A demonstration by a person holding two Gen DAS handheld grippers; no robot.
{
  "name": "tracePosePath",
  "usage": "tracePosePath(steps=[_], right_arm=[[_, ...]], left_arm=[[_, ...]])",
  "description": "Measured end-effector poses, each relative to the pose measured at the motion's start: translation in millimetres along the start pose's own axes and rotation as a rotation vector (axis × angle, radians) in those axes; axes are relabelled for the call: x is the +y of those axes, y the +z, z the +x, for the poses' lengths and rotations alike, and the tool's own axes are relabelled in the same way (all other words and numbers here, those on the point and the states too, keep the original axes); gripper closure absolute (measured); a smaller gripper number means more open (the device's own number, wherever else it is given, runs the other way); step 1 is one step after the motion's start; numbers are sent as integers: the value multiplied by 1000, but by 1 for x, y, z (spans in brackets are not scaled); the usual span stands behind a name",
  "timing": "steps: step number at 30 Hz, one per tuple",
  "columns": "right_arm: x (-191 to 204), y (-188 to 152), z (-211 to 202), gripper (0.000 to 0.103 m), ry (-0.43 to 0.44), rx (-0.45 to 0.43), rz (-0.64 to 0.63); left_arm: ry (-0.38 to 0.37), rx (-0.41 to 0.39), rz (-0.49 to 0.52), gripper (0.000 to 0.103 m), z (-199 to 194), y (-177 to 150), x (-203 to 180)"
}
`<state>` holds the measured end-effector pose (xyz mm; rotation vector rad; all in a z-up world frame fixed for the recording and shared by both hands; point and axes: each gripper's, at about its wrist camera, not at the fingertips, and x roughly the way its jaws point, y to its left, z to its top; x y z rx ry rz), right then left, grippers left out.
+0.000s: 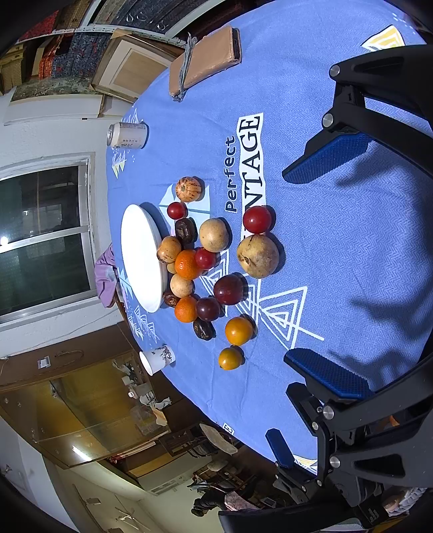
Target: Organize fruits
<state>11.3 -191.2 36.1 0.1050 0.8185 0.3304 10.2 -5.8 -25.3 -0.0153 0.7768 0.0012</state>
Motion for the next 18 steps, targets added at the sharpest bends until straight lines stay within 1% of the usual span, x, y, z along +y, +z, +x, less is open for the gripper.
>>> tracePosePath(steps=[10,13,16,18], right_arm=[[-1,-2,3,3,3,16,0],[-3,-2,3,3,9,5,1],[-6,-1,-5,3,18,-57,-4],[-9,1,-17,3,38,-134,-13]], left_arm=[[0,14,-5,4,5,-3,1],[2,20,-8,4,8,-3,2],[4,19,-8,4,10,-3,3],[13,5,-18,4,12,-3,6]])
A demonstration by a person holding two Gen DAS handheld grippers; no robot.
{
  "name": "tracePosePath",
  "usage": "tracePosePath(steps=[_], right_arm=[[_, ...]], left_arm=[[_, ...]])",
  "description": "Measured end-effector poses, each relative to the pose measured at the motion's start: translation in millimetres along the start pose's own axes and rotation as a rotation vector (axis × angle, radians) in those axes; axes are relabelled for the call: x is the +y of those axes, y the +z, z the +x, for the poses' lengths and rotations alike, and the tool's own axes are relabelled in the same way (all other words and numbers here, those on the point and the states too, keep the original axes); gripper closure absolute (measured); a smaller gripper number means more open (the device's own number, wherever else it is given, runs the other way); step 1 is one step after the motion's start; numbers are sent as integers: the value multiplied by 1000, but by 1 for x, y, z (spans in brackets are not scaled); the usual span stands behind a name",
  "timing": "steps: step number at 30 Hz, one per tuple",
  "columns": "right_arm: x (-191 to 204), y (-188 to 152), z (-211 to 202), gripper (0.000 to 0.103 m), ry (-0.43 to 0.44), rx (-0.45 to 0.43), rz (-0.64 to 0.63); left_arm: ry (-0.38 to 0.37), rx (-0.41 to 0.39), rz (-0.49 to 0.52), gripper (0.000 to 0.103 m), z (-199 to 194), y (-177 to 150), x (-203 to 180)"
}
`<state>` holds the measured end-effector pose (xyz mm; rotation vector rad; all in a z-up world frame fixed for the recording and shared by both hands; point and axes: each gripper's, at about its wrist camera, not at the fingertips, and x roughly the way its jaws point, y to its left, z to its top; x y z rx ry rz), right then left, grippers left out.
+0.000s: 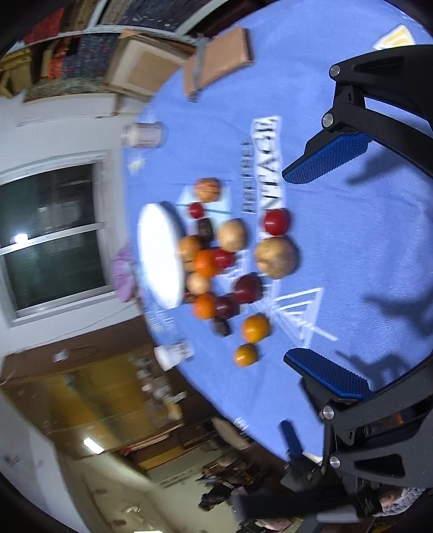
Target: Organize fruits
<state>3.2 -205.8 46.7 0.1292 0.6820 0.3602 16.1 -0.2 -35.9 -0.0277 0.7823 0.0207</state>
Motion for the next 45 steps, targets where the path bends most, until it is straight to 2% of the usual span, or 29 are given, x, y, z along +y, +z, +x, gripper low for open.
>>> tracePosePath(steps=[2,3,4,6,7,11,17,20,24,27,28,29,30,32,36,37,39,41,45], right_arm=[[-7,1,-19,3,36,-129,-8],[-10,0,-22,3,69,-156,-16],[-13,-3,-19,3,129,-143,-40],[-17,-2,0,3,127,-21,-55],[-22,-3,8,3,117,12,-41],[-29,-5,22,3,85,40,-53],[-13,-4,40,3,31,105,-226],[-18,3,45,3,18,101,-226],[-22,9,50,3,49,93,-216],[-20,9,58,3,70,119,-237],[-19,8,60,3,80,122,-241],[-19,8,61,3,93,125,-242],[-18,8,62,3,103,127,-240],[-19,9,63,3,129,126,-222],[-24,12,68,3,133,107,-186],[-24,13,69,3,131,107,-183],[-23,13,73,3,129,115,-181],[-20,13,76,3,122,114,-196],[-12,12,74,4,108,93,-236]], left_arm=[[4,-32,-16,4,1,-1,5],[5,-46,-18,4,2,-1,7],[9,-60,-12,4,2,-1,7],[2,-60,15,4,5,-1,6],[-11,-54,38,4,6,-2,4],[-55,-35,113,4,15,-2,-1],[-165,13,93,4,39,16,22],[-150,38,91,4,55,31,32],[-109,63,122,4,77,50,36],[-160,99,103,4,96,66,43],[-171,107,93,7,101,69,46],[-182,121,82,16,108,73,49],[-201,130,66,19,114,76,53],[-218,132,41,23,119,79,58],[-183,114,36,25,124,80,63],[-181,111,36,29,125,80,63],[-184,104,45,37,127,82,62],[-192,109,58,62,129,80,60],[-220,119,53,66,128,75,61]])
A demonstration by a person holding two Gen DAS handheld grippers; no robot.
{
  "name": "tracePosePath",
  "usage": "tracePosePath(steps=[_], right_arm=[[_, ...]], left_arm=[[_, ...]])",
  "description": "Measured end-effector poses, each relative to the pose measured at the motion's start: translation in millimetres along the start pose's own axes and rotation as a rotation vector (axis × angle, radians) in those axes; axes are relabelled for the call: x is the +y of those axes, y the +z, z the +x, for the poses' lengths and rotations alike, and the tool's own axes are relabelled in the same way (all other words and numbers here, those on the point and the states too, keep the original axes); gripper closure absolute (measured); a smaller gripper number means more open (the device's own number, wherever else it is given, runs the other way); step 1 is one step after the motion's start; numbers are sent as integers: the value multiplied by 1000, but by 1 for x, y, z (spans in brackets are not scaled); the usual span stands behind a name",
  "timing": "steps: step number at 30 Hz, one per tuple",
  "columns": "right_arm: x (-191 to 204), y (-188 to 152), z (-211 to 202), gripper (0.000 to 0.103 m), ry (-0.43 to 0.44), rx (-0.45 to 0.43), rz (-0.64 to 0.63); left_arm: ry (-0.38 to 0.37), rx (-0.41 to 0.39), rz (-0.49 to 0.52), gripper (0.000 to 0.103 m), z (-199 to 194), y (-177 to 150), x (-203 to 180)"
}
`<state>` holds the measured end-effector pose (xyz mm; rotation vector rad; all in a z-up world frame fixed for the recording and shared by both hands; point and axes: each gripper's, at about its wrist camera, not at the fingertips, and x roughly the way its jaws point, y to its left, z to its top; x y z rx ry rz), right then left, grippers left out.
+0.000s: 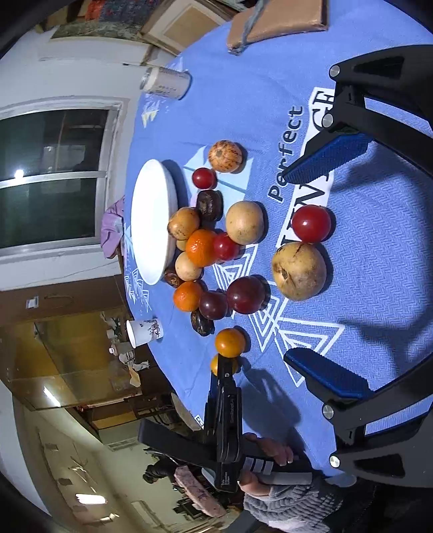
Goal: Organize fruits
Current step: 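Grasp the yellow tangerine with the left tool while the right tool grasps a brown pear-like fruit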
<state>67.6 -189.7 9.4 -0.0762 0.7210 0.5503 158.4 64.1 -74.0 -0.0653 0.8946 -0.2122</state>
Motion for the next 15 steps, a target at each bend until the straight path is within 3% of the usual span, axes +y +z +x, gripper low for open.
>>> tracePosePath(steps=[4,9,14,15], right_arm=[[6,1,0,4,-5,-2,-23],[17,3,3,15,17,24,-70],[24,10,23,40,45,84,-117],[25,12,28,41,59,100,-118]], left_arm=[[-41,0,-16,65,-2,-2,3],[-24,-3,-15,66,-6,-7,3],[-28,-21,-39,66,-11,-10,8],[-31,-20,-41,66,-11,-10,9]])
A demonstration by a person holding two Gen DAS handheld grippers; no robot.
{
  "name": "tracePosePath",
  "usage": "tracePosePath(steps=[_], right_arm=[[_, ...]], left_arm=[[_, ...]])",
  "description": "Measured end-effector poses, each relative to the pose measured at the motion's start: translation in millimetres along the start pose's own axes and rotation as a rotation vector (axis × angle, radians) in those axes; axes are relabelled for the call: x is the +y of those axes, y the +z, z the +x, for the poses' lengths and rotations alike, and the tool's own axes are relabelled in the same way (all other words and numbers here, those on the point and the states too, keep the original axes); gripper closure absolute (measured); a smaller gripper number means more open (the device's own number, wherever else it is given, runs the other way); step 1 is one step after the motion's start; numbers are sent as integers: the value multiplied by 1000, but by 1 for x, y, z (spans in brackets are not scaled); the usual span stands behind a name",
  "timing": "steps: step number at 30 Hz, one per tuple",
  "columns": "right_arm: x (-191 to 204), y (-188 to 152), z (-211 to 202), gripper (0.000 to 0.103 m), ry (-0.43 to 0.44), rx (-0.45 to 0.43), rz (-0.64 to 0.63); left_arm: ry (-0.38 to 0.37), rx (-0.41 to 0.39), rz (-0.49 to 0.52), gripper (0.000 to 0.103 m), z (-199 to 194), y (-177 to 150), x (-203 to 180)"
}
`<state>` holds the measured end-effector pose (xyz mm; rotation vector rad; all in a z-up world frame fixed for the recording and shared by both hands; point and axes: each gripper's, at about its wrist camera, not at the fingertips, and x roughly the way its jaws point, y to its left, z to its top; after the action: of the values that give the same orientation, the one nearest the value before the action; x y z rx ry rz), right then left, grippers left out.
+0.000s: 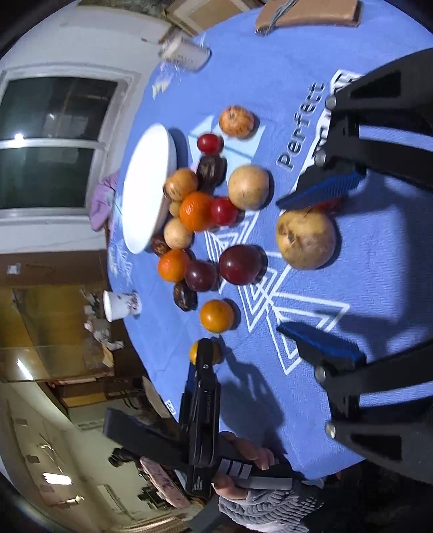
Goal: Organize fruits
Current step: 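Grasp the yellow tangerine with the left tool while the right tool grasps a brown pear-like fruit, then carry both fruits onto the white plate and open both tools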
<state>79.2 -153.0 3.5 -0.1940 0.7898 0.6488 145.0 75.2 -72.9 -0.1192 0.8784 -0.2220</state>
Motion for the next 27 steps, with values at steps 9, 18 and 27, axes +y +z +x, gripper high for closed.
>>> tracePosePath(steps=[9,18,27], right_arm=[[-6,4,23,46,-91,89,-70],[-18,-1,23,57,-48,97,-12],[-58,77,-9,57,-11,-93,103]], left_arm=[[-43,15,-11,66,2,0,2],[-64,30,6,66,7,1,-2],[8,-64,65,66,-8,76,-25]])
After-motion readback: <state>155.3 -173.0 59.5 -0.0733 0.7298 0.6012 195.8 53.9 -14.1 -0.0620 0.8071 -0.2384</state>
